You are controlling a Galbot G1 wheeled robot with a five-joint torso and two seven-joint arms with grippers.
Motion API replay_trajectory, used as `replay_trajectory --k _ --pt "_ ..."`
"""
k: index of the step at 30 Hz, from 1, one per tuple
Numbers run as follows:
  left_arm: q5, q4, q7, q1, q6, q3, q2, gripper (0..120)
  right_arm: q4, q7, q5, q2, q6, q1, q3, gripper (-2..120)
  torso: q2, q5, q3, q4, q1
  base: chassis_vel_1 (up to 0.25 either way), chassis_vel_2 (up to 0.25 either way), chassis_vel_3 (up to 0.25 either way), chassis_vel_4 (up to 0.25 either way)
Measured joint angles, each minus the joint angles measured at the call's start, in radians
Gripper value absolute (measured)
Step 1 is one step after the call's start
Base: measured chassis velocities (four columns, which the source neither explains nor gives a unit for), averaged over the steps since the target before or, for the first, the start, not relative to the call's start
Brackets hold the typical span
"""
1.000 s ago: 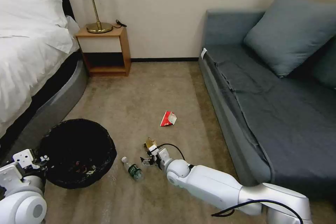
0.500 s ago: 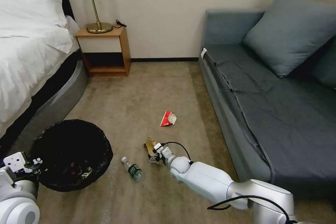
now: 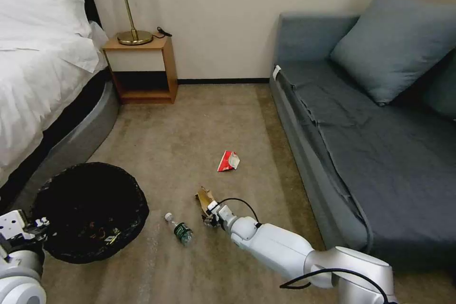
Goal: Pick up the trash bin, then pick up the garbage on the floor and place it into the trash bin.
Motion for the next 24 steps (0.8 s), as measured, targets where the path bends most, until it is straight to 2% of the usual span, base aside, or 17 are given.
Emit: replay_trajectory --k 3,4,7,8,12,13,16,24 --pt "0.001 0.000 0.001 0.002 -0.003 -0.001 0.000 3 -0.006 -0.003 -0.010 0.004 0.003 -0.004 -0.001 46 0.000 0.0000 0.000 0.0000 0.000 0.000 0.000 0.000 0.000" --pt "0.001 0.000 0.001 0.002 -0.003 -0.001 0.000 3 -0.006 -0.003 -0.010 0.004 0.003 -0.004 -0.001 46 0.000 0.0000 0.000 0.0000 0.000 0.000 0.000 0.000 0.000" --pt "0.003 0.000 0.002 0.004 -0.007 -0.001 -0.001 3 -0.013 -0.005 -0.018 0.006 0.007 -0.005 -0.001 32 0.000 0.0000 0.000 0.0000 0.000 0.000 0.000 0.000 0.000" --pt "0.003 0.000 0.002 0.004 -0.007 -0.001 -0.001 3 -0.013 -0.005 -0.018 0.006 0.007 -0.005 -0.001 32 0.000 0.0000 0.000 0.0000 0.000 0.000 0.000 0.000 0.000" --pt "0.007 0.005 0.003 0.000 -0.011 0.004 -0.003 3 -0.016 -0.007 -0.025 0.004 0.009 -0.004 0.000 12 0.000 0.0000 0.000 0.0000 0.000 0.000 0.000 0.000 0.000" --pt "0.007 0.005 0.003 0.000 -0.011 0.004 -0.003 3 -0.016 -0.007 -0.025 0.004 0.009 -0.004 0.000 12 0.000 0.0000 0.000 0.0000 0.000 0.000 0.000 0.000 0.000" --pt "0.007 0.006 0.003 -0.002 -0.013 0.007 -0.004 3 -0.016 -0.008 -0.030 0.001 0.012 -0.004 0.000 0 0.000 0.0000 0.000 -0.0001 0.000 0.000 0.000 0.000 0.000" --pt "0.008 0.010 0.004 -0.006 -0.014 0.010 -0.002 3 0.025 0.004 -0.031 -0.017 0.010 -0.004 0.006 0 0.000 0.0001 0.000 0.0000 0.000 0.000 0.000 0.000 0.000"
